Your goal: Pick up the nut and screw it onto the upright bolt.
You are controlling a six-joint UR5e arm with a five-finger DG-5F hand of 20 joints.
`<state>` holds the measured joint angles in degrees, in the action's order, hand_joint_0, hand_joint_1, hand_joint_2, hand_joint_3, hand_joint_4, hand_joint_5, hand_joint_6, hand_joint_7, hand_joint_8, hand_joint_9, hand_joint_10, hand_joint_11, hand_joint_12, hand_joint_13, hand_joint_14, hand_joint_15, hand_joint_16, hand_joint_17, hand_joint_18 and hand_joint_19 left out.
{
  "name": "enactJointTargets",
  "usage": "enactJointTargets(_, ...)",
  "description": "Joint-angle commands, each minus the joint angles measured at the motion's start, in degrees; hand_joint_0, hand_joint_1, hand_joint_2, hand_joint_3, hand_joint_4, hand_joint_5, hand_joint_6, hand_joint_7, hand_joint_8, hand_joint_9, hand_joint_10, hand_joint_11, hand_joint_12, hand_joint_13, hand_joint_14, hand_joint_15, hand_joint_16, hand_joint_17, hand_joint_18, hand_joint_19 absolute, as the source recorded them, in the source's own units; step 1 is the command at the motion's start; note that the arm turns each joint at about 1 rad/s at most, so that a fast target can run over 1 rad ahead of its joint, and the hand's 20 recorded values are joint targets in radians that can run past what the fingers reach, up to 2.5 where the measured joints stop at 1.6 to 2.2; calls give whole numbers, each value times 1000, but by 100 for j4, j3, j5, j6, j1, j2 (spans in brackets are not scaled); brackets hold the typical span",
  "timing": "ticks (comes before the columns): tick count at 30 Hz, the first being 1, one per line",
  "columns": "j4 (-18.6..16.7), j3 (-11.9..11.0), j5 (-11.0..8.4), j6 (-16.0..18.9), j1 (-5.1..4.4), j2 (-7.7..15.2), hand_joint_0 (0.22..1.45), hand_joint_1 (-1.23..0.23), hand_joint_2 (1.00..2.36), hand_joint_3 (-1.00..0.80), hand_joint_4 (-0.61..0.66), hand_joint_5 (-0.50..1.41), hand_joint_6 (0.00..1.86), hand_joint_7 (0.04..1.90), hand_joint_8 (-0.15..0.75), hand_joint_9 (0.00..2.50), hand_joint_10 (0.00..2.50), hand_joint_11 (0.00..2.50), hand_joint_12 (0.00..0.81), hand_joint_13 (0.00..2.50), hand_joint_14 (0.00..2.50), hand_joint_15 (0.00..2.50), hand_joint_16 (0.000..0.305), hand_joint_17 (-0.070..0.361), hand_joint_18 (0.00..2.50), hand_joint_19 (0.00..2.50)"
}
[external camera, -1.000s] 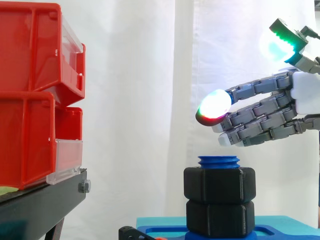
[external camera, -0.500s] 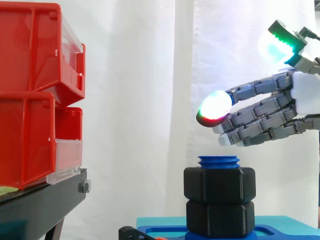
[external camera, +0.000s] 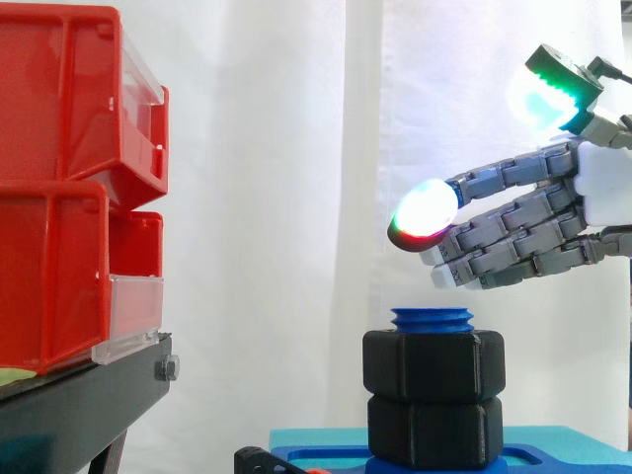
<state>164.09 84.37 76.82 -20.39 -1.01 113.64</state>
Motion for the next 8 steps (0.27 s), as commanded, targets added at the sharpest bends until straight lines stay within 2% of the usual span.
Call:
enactJointTargets(1,0,0,0,0,4,0,428,-528,1000,-500,117,-248,501,588,232,276,0,0,337,140,0,0,51,115,0,0)
enactJointTargets(8,0,0,0,0,4,0,432,-526,1000,-500,121,-244,501,594,237,294,0,0,335,152,0,0,50,113,0,0)
